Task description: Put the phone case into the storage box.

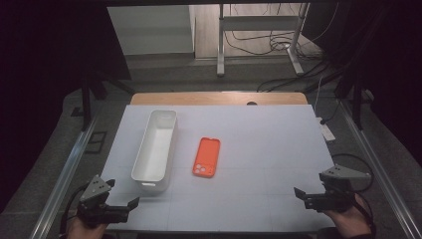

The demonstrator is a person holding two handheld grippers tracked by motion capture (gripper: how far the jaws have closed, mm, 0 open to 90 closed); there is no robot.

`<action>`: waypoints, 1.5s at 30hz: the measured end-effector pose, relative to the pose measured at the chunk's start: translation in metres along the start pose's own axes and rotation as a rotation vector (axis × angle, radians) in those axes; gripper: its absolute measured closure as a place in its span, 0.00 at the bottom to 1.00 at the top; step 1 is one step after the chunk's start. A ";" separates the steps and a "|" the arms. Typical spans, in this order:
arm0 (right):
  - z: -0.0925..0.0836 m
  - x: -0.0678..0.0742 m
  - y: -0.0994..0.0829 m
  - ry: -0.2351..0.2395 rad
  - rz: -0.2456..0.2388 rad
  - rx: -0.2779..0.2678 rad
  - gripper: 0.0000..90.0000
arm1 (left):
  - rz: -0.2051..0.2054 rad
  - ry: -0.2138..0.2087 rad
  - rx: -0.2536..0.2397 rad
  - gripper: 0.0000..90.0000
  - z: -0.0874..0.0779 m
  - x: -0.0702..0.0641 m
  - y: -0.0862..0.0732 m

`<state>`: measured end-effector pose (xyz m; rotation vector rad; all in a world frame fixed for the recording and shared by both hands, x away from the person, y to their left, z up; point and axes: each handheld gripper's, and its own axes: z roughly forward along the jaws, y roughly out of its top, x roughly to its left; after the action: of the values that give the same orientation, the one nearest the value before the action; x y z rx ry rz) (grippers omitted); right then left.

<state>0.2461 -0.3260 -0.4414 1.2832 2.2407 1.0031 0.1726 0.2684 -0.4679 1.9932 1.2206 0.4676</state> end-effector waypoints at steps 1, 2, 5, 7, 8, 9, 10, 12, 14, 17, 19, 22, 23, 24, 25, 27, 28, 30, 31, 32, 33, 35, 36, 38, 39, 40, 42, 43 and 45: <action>0.000 0.000 0.000 0.000 0.000 0.000 0.00 | 0.006 0.002 0.000 0.00 0.000 -0.001 0.000; 0.000 0.000 0.000 0.002 0.001 0.002 0.00 | 0.009 0.002 0.002 0.00 0.000 -0.001 0.000; 0.001 0.000 0.001 0.002 -0.001 0.008 0.00 | 0.011 0.001 0.003 0.00 0.000 -0.001 0.000; 0.002 0.000 0.001 0.001 -0.002 0.013 0.00 | 0.009 -0.001 0.004 0.00 0.000 -0.001 0.000; 0.002 0.000 0.001 0.001 0.001 0.015 0.00 | 0.008 -0.001 0.003 0.00 0.000 -0.001 0.000; 0.002 0.000 0.001 0.003 0.002 0.016 0.00 | 0.007 -0.004 0.003 0.00 0.000 -0.001 -0.001; 0.002 0.000 0.001 0.005 0.003 0.017 0.00 | 0.006 -0.005 0.003 0.00 0.000 -0.001 -0.001; 0.003 0.000 0.001 0.004 0.003 0.020 0.00 | 0.007 -0.004 0.005 0.00 0.000 -0.001 -0.001; 0.003 0.000 0.001 0.004 0.004 0.021 0.00 | 0.009 -0.003 0.006 0.00 0.000 -0.001 0.000; 0.003 0.000 0.002 0.004 0.003 0.021 0.00 | 0.014 -0.003 0.007 0.00 0.000 -0.001 0.000; 0.003 0.000 0.002 0.003 0.003 0.026 0.00 | 0.015 -0.004 0.006 0.00 0.000 -0.001 -0.001; 0.004 -0.001 0.002 0.001 0.006 0.033 0.00 | 0.012 -0.005 0.000 0.00 0.000 -0.001 -0.001; 0.004 -0.001 0.002 0.003 0.006 0.034 0.00 | 0.011 -0.005 0.000 0.00 0.000 -0.001 -0.001; 0.004 -0.001 0.002 0.006 0.005 0.035 0.00 | 0.011 -0.005 0.001 0.00 0.000 -0.001 -0.001; 0.004 -0.001 0.002 0.008 0.004 0.037 0.00 | 0.011 -0.005 0.001 0.00 0.000 -0.001 -0.001; 0.005 -0.001 0.002 0.011 0.003 0.037 0.00 | 0.010 -0.008 0.001 0.00 0.000 -0.001 -0.001; 0.005 -0.001 0.003 0.016 0.002 0.037 0.00 | 0.009 -0.008 0.001 0.00 0.000 -0.001 -0.001; 0.005 -0.001 0.003 0.018 0.001 0.037 0.00 | 0.009 -0.009 0.002 0.00 0.000 0.000 -0.001; 0.005 -0.001 0.003 0.021 0.003 0.039 0.00 | 0.009 -0.009 0.002 0.00 0.000 0.000 -0.001; 0.006 -0.001 0.003 0.026 0.001 0.041 0.00 | 0.009 -0.009 0.001 0.00 0.000 0.000 -0.001; 0.006 -0.001 0.004 0.028 0.000 0.040 0.00 | 0.009 -0.011 0.001 0.00 0.000 0.000 -0.001; 0.007 -0.002 0.005 0.033 -0.006 0.039 0.00 | 0.006 -0.012 0.000 0.00 0.000 0.000 -0.001; 0.007 -0.002 0.005 0.033 -0.006 0.039 0.00 | 0.004 -0.013 0.001 0.00 0.000 0.000 -0.001; 0.009 -0.001 0.007 0.038 -0.011 0.035 0.00 | 0.003 -0.014 0.002 0.00 0.000 0.000 -0.001; 0.010 -0.001 0.008 0.042 -0.017 0.033 0.00 | 0.004 -0.014 0.003 0.00 0.000 0.000 -0.001; 0.010 -0.001 0.008 0.044 -0.020 0.032 0.00 | 0.006 -0.014 0.004 0.00 0.000 0.000 -0.001; 0.012 0.000 0.010 0.051 -0.038 0.028 0.00 | 0.007 -0.012 0.006 0.00 0.000 0.000 -0.001; 0.012 0.001 0.010 0.050 -0.047 0.027 0.00 | 0.009 -0.012 0.009 0.00 0.001 0.000 -0.001; 0.013 0.001 0.012 0.049 -0.054 0.022 0.00 | 0.010 -0.014 0.011 0.00 0.001 0.000 -0.001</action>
<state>0.2611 -0.3159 -0.4410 1.2129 2.3164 1.0028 0.1724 0.2680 -0.4692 2.0096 1.2071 0.4525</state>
